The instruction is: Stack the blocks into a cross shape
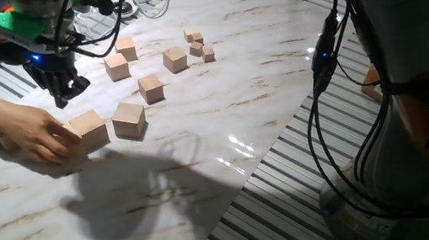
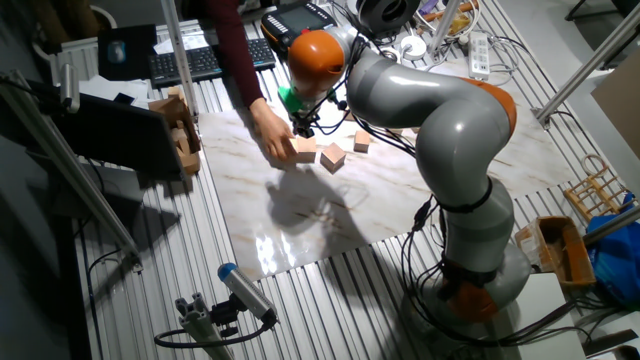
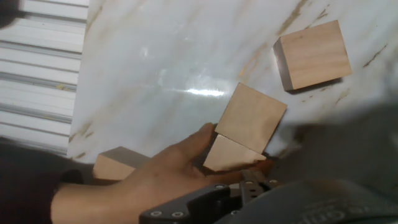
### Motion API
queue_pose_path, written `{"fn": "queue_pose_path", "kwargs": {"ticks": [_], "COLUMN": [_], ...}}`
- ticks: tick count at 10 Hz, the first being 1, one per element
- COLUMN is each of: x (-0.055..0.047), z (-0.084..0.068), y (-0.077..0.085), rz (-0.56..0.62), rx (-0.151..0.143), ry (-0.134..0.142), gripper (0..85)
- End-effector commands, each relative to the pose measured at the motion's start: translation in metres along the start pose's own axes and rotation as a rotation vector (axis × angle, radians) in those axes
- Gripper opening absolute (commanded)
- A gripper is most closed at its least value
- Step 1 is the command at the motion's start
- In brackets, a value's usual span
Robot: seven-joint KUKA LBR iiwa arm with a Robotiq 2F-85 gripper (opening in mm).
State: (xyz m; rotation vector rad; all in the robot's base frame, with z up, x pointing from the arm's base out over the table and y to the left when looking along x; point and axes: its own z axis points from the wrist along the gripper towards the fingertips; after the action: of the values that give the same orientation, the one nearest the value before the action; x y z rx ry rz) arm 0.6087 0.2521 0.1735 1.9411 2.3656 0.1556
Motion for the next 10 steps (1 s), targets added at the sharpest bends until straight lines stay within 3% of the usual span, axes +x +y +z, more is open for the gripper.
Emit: {"fn": "queue_pose_path", "kwargs": {"ticks": [1, 10], "x": [0.0008, -0.0013], "z": [-0.0004, 0.0009], "y": [-0.0011, -0.0031], "rz": [0.001, -0.008], "rx": [0.000, -0.003], "ry": [0.000, 0.001], "gripper": [0.0, 0.0]}}
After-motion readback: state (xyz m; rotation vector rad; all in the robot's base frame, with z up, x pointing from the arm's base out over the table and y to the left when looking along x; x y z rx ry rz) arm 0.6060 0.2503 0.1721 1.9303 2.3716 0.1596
